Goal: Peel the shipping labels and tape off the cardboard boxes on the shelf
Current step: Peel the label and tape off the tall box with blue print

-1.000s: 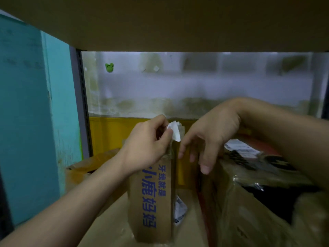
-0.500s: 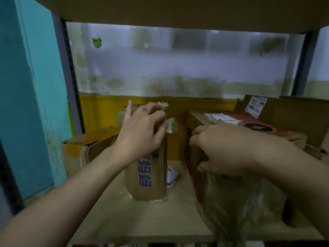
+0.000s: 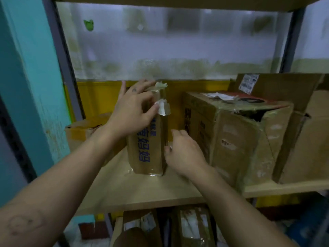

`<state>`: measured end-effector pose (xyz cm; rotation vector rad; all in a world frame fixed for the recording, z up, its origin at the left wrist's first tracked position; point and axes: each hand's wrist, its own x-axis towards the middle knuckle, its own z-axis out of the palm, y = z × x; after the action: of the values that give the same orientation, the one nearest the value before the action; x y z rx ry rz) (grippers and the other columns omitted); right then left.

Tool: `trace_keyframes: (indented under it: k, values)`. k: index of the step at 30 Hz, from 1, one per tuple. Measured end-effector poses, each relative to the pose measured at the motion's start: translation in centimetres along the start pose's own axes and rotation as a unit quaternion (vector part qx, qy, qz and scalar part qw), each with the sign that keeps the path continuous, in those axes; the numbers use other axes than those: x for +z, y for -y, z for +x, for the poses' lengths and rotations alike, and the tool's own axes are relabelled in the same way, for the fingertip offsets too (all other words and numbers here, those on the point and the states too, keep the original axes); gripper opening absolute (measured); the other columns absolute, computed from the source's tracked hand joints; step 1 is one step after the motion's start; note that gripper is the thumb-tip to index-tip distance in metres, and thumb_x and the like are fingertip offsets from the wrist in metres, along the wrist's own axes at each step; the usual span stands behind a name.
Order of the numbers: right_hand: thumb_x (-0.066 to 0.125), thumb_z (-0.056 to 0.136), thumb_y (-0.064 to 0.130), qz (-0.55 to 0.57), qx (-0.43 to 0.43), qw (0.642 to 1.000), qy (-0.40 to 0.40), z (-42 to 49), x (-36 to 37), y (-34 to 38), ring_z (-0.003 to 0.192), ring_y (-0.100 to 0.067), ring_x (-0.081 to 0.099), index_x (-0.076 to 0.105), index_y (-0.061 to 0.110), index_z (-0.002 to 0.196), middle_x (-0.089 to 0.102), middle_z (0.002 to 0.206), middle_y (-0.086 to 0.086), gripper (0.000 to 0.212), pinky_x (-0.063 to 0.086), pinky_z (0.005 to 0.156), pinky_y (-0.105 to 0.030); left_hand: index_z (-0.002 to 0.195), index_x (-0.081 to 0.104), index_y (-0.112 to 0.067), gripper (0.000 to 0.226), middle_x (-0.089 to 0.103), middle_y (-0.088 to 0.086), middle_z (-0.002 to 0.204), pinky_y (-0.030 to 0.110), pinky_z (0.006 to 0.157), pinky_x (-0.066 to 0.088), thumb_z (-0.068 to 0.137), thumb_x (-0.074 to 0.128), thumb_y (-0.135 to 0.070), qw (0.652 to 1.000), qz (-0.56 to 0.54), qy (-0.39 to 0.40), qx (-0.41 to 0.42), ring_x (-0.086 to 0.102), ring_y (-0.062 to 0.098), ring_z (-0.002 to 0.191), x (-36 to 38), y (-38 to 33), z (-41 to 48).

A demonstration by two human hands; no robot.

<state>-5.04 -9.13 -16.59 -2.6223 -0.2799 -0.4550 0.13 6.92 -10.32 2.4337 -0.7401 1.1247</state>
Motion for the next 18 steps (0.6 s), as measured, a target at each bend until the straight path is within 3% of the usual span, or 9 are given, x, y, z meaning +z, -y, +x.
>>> trace_keyframes:
  k: [2,3,6,9,12,15,18]
  values:
    - [0.057,0.091,0.022,-0.012,0.031,0.999,0.023,0.6,2.8,-1.6,0.120,-0.025,0.051,0.051,0.015,0.130,0.050,0.129,-0.006,0.040,0.043,0.103,-0.040,0.080,0.058,-0.027,0.018,0.045,-0.005,0.150,0.055,0.121,-0.002,0.090,0.052,-0.040,1.000,0.008,-0.024,0.010,0.027,0.019,0.148,0.5,-0.6,-1.2]
    - [0.059,0.089,0.020,-0.021,0.045,0.998,0.049,0.7,4.1,-2.3,0.128,-0.025,0.044,0.048,0.016,0.135,0.044,0.139,-0.006,0.047,0.038,0.109,-0.041,0.080,0.060,-0.025,0.019,0.046,-0.004,0.150,0.056,0.121,0.000,0.091,0.053,-0.039,0.999,0.006,-0.039,0.011,0.027,0.020,0.147,0.8,-0.9,-1.8]
    - [0.056,0.090,0.019,-0.056,0.031,0.992,0.107,1.2,7.1,-3.8,0.149,-0.023,0.008,0.017,0.016,0.155,0.007,0.163,-0.005,0.075,0.011,0.121,-0.041,0.079,0.061,-0.018,0.024,0.047,-0.002,0.149,0.056,0.121,0.006,0.092,0.054,-0.036,0.997,-0.017,-0.081,0.002,0.028,0.021,0.147,2.1,-1.4,-4.2]
    - [0.054,0.090,0.023,-0.048,0.013,0.992,0.112,2.2,9.1,-4.4,0.150,-0.020,-0.004,0.002,0.015,0.156,-0.002,0.164,-0.004,0.084,0.001,0.122,-0.041,0.080,0.063,-0.014,0.023,0.053,0.001,0.142,0.052,0.118,0.021,0.092,0.056,-0.032,0.995,-0.050,-0.086,-0.027,0.039,0.023,0.140,3.9,-1.3,-7.3]
    - [0.054,0.089,0.025,-0.018,0.039,0.991,0.129,3.2,10.0,-5.0,0.149,-0.023,0.010,0.005,0.019,0.156,0.009,0.163,-0.004,0.083,0.011,0.121,-0.044,0.082,0.064,-0.015,0.024,0.063,0.001,0.117,0.046,0.095,0.046,0.090,0.054,-0.035,0.992,-0.047,-0.078,-0.089,0.054,0.022,0.112,6.5,-1.6,-11.0]
    - [0.052,0.088,0.030,-0.064,0.045,0.991,0.107,3.6,9.9,-5.1,0.129,-0.028,0.044,0.033,0.025,0.146,0.050,0.141,-0.008,0.061,0.037,0.103,-0.041,0.086,0.065,-0.016,0.017,0.060,-0.002,0.104,0.035,0.082,0.047,0.092,0.059,-0.030,0.987,-0.066,-0.034,-0.146,0.055,0.018,0.097,8.8,-2.0,-13.3]
    - [0.051,0.090,0.030,-0.155,0.030,0.985,0.069,3.4,9.1,-4.8,0.121,-0.026,0.048,0.053,0.021,0.130,0.057,0.128,-0.007,0.041,0.041,0.094,-0.037,0.086,0.064,-0.015,0.010,0.056,-0.005,0.094,0.019,0.071,0.039,0.093,0.064,-0.023,0.981,-0.090,-0.032,-0.168,0.051,0.007,0.084,9.5,-1.9,-13.6]
